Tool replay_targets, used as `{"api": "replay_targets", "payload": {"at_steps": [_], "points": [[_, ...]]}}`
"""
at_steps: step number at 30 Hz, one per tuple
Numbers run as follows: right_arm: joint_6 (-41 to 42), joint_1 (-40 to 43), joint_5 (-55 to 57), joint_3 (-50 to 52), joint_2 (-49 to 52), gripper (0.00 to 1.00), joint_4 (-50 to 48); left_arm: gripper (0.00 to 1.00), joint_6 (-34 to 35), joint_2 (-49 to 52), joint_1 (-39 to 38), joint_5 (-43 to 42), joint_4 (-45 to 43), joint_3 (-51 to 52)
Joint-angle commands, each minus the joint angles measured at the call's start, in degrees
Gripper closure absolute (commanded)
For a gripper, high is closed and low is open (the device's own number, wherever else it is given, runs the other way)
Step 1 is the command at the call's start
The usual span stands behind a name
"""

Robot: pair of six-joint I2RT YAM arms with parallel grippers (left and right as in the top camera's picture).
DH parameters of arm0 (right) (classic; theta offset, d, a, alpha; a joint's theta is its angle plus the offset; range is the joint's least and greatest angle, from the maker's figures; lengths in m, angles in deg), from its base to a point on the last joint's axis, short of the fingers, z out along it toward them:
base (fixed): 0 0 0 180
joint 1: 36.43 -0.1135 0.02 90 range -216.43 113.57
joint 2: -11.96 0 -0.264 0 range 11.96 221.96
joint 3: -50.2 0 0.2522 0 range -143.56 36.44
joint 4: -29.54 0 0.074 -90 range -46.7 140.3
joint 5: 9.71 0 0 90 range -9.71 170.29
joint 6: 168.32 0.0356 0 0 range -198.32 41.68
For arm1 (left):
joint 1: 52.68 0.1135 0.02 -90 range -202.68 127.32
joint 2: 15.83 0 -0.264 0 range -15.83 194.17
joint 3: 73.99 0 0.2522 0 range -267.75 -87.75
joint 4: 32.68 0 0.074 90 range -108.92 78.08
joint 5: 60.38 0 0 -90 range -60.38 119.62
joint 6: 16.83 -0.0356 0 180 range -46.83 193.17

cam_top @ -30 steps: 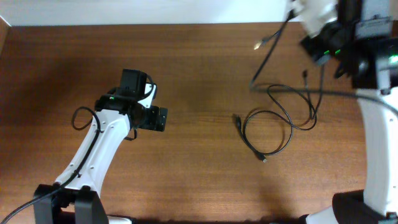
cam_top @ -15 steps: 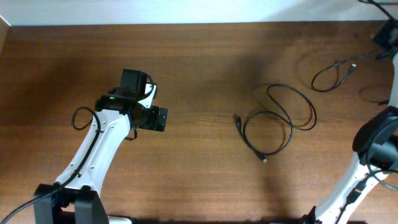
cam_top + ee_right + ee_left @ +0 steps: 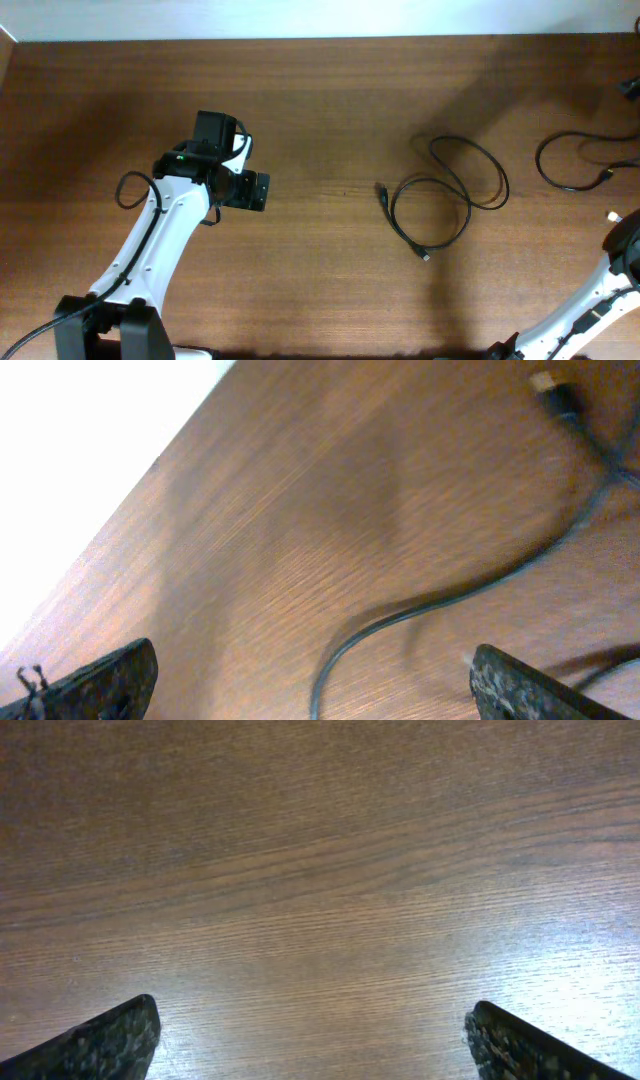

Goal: Untangle cables
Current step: 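Return the right gripper to the remaining cable and carry it to the upper right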

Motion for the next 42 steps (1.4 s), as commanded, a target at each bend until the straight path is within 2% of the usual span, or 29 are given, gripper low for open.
{"api": "replay_targets", "payload": {"at_steps": [1,3,6,8,9,11,14,18,23,26,27,28,29,30,32,36,40,42], "points": [[-13.6,-3.89,-1.99,-0.55,-7.04,0.01,7.19,0.01,-0.87,-0.11,0.28,0.37,0.09,0.17],[-22.64,-9.05,-2.01,-0.55,-8.98,0.01,15.06,0.01,-0.87,-0.11,0.28,0.37,0.09,0.15],[-25.44,-16.61,-1.97,-0.52,-8.98,0.01,24.15,0.01,-0.87,-0.11,0.28,0.37,0.09,0.17],[-37.48,-21.55,-1.79,-0.52,-8.98,0.01,31.91,0.01,-0.87,-0.11,0.28,0.37,0.09,0.17],[-44.74,-24.13,1.75,-0.52,-8.98,0.01,37.42,0.01,-0.87,-0.11,0.28,0.37,0.09,0.17],[-50.71,-28.76,9.29,-0.42,-8.96,0.01,44.17,0.01,-0.87,-0.11,0.28,0.37,0.09,0.17],[-51.08,-33.16,10.36,1.7,-8.92,0.01,44.17,0.01,-0.87,-0.11,0.28,0.37,0.09,0.17],[-50.86,-34.4,13.03,16.11,-8.92,0.01,42.91,0.01,-0.87,-0.11,0.28,0.37,0.09,0.17],[-54.1,-35.71,13.05,29.03,-8.92,0.01,32.26,0.01,-0.87,-0.11,0.28,0.37,0.09,0.17],[-54.07,-35.85,10.64,34.73,-8.9,0.02,21.94,0.01,-0.87,-0.11,0.28,0.37,0.09,0.17],[-54.05,-35.82,10.47,36.04,-8.9,0.26,20.02,0.01,-0.87,-0.11,0.28,0.37,0.09,0.17],[-53.81,-35.74,10.43,36.06,-8.9,0.61,18.53,0.01,-0.87,-0.11,0.28,0.37,0.09,0.17],[-53.81,-35.74,10.4,36.06,-8.9,0.82,18.08,0.01,-0.87,-0.11,0.28,0.37,0.09,0.17],[-52.61,-35.74,10.45,36.06,-8.92,0.96,17.84,0.01,-0.87,-0.11,0.28,0.37,0.09,0.17],[-46.69,-35.74,10.43,36.0,-8.92,0.96,14.86,0.01,-0.87,-0.11,0.28,0.37,0.09,0.17],[-41.94,-35.74,11.13,31.89,-9.79,0.96,15.39,0.01,-0.87,-0.11,0.28,0.37,0.09,0.17],[-25.22,-35.74,13.0,10.86,-10.16,0.96,19.52,0.01,-0.87,-0.11,0.28,0.37,0.09,0.17],[-23.32,-35.74,13.05,-3.32,-10.16,0.96,18.93,0.01,-0.87,-0.11,0.28,0.37,0.09,0.17]]}}
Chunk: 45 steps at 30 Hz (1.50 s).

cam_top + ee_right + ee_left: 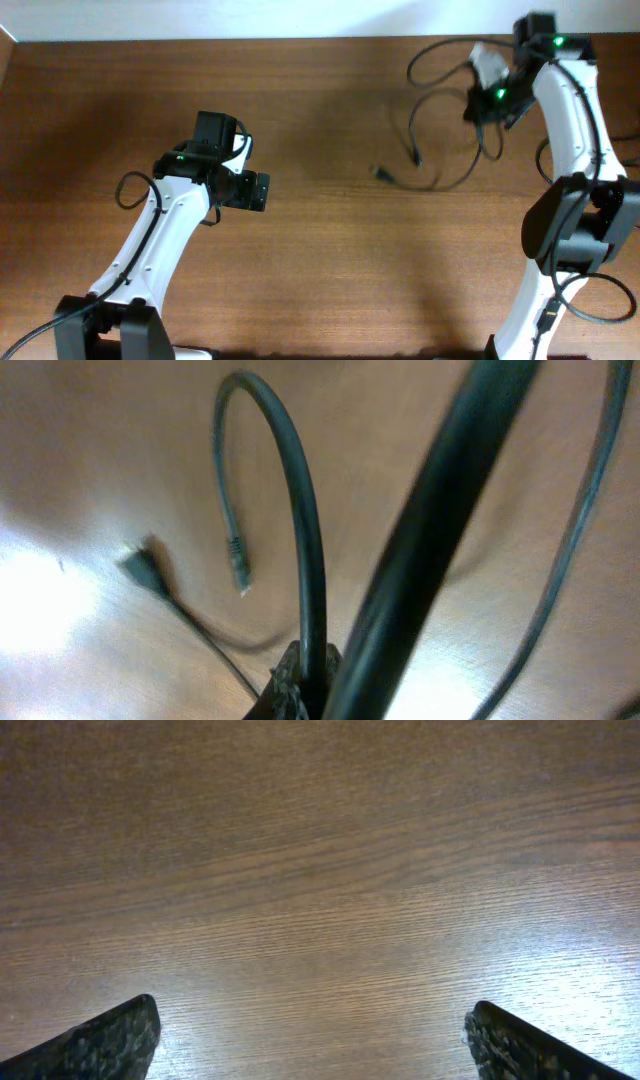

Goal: Untangle cables
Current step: 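Return the right gripper to the remaining cable and carry it to the upper right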

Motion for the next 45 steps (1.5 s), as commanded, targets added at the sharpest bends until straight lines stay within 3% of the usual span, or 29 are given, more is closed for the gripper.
{"api": "replay_targets", "payload": {"at_steps": [1,4,6,8,10,17,22,25,29,30,31,33,38,42,45], "points": [[4.13,-0.33,0.11,-14.53,-1.05,0.96,-1.86,0.01,-0.85,-0.11,0.31,0.37,0.04,0.13],[5.49,-0.31,4.83,-18.73,-1.05,0.96,-10.67,0.01,-0.85,-0.11,0.31,0.37,0.04,0.13],[12.15,-0.28,20.81,-18.62,-1.03,0.96,-17.64,0.01,-0.85,-0.11,0.31,0.37,0.04,0.13],[12.24,-0.02,36.46,-18.62,-0.81,0.96,-24.44,0.01,-0.85,-0.11,0.31,0.37,0.04,0.13],[12.22,1.7,43.25,-18.62,-0.07,0.96,-28.13,0.01,-0.85,-0.11,0.31,0.37,0.04,0.13],[10.54,13.53,46.56,-15.72,7.06,0.96,-28.15,0.01,-0.85,-0.11,0.31,0.37,0.04,0.13],[7.69,10.99,46.31,-12.04,12.41,0.96,-26.45,0.01,-0.85,-0.11,0.31,0.37,0.04,0.13],[1.42,9.22,34.14,-6.58,13.35,0.96,-27.04,0.01,-0.85,-0.11,0.31,0.37,0.04,0.13],[-5.4,6.12,32.04,-1.16,14.34,0.95,-29.0,0.01,-0.85,-0.11,0.31,0.37,0.04,0.13],[-5.38,6.01,31.56,-0.98,14.56,0.74,-28.92,0.01,-0.85,-0.11,0.31,0.37,0.04,0.13],[-4.63,5.97,29.05,-0.96,14.75,0.0,-28.06,0.01,-0.85,-0.11,0.31,0.37,0.04,0.13],[-0.98,5.99,28.3,-1.01,14.51,0.01,-27.67,0.01,-0.85,-0.11,0.31,0.37,0.04,0.13],[-0.85,5.92,23.87,-1.25,10.4,0.01,-24.59,0.01,-0.85,-0.11,0.31,0.37,0.04,0.13],[-0.85,5.62,9.2,-1.42,-3.43,0.01,-14.08,0.01,-0.85,-0.11,0.31,0.37,0.04,0.13],[-0.81,3.58,7.02,-1.42,-12.81,0.01,-4.5,0.01,-0.85,-0.11,0.31,0.37,0.04,0.13]]}}
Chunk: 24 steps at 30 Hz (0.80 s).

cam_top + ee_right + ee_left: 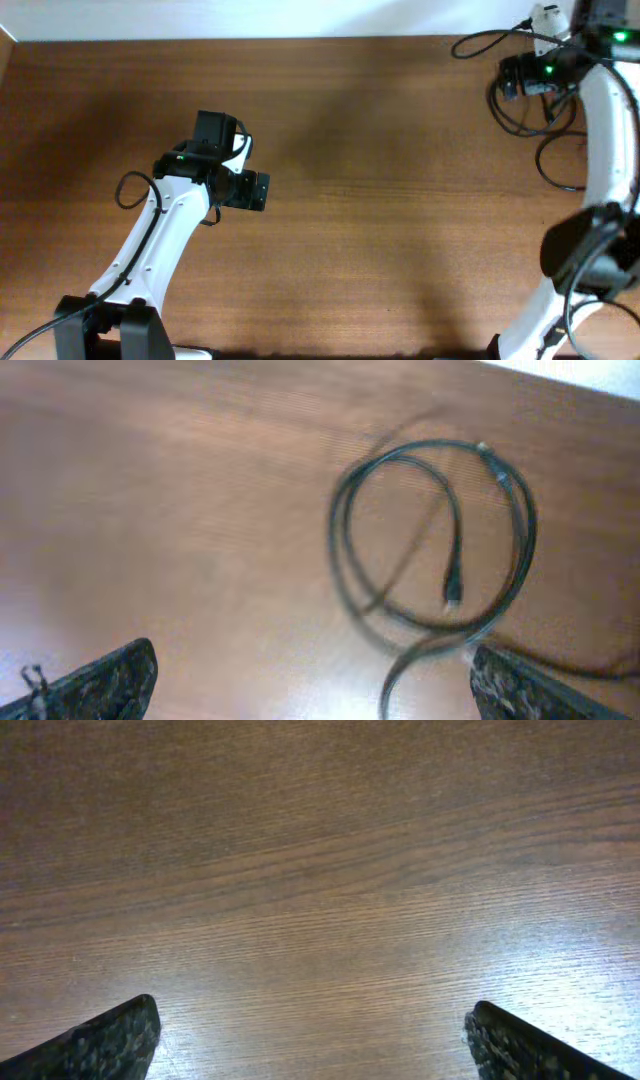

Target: Untangle cables

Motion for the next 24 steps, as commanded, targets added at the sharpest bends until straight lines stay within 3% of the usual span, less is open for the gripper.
{"api": "replay_targets", "payload": {"at_steps": [1,4,7,24], "points": [[0.5,-3.3,-3.02,-0.17,-8.5,0.01,7.98,0.01,-0.85,-0.11,0.31,0.37,0.07,0.13],[0.5,-8.52,-3.02,-0.17,-14.03,0.01,20.26,0.01,-0.85,-0.11,0.31,0.37,0.07,0.13],[0.5,-11.65,-3.67,-0.13,-14.03,0.01,24.39,0.01,-0.85,-0.11,0.31,0.37,0.07,0.13],[0.46,-12.13,-5.95,-0.13,-13.99,0.01,26.03,0.01,-0.85,-0.11,0.31,0.37,0.07,0.13]]}}
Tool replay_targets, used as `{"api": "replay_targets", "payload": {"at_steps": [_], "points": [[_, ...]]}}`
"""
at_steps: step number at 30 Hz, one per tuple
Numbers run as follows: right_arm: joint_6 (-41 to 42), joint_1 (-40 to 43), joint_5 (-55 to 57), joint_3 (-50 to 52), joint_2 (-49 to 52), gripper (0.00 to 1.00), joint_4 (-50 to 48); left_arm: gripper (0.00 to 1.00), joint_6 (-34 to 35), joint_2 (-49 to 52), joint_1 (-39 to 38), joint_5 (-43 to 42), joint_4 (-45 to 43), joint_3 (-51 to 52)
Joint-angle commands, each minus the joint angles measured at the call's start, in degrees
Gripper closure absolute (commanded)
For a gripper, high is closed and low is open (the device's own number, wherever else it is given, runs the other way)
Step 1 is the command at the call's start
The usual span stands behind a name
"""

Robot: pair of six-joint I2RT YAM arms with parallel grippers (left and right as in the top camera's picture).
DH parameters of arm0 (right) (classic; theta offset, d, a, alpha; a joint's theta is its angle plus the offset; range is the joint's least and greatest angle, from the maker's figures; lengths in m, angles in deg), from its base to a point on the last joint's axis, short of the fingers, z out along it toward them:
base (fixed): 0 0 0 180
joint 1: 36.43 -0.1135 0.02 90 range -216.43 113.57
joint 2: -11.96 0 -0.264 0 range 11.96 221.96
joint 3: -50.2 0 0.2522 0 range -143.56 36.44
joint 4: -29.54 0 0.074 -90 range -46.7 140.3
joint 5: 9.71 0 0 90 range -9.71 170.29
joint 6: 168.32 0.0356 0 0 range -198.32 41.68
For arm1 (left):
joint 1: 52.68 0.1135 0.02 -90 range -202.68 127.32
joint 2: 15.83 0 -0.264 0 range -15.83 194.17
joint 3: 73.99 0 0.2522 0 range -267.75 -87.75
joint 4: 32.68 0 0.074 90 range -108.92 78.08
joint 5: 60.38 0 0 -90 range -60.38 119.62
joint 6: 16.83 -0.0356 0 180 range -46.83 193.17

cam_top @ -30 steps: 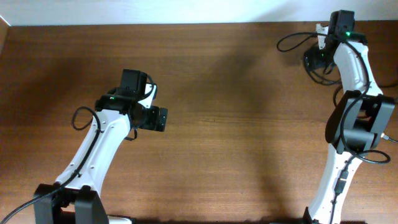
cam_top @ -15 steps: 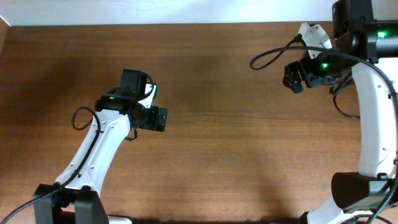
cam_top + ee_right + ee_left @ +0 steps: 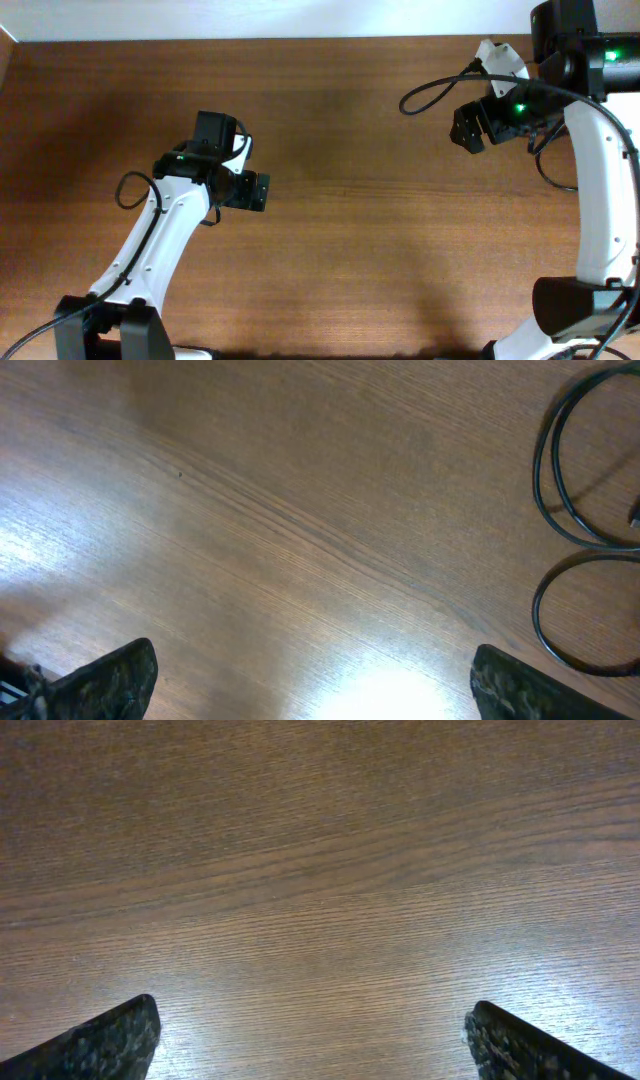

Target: Untangle cables

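Black cable loops (image 3: 556,470) lie at the right edge of the right wrist view, two curves one behind the other. Overhead, only a short arc of black cable (image 3: 543,166) shows beside the right arm; the rest is hidden by the arm or cut off by the frame. My right gripper (image 3: 468,128) hangs open over bare wood left of the cables, with its fingertips (image 3: 110,678) far apart and nothing between them. My left gripper (image 3: 258,190) is open over bare wood at the table's left, and its view (image 3: 320,1050) shows no cable.
The brown wooden table (image 3: 340,260) ends at a white wall along the far edge. A thin black wire (image 3: 425,92) arcs from the right wrist out to the left, above the table.
My right gripper has moved left and nearer, from over the cable loops at the far right to bare wood beside them. It remains open. The left arm has not moved.
One cable loop lay mid-right on the table and another at the right edge, with my right arm low at the right. Then my right gripper was shut on a cable held up near the far right. Later it was open over loops at the far right, now left of them.
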Motion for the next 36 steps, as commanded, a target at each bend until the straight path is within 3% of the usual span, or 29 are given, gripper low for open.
{"api": "replay_targets", "payload": {"at_steps": [1,36], "points": [[0.44,-0.37,-1.14,0.0,-0.74,0.01,0.0,0.01,-0.85,-0.11,0.28,0.37,0.04,0.11],[0.44,-0.37,-1.14,0.0,-0.74,0.01,0.0,0.01,-0.85,-1.27,0.28,0.37,0.04,0.09]]}}
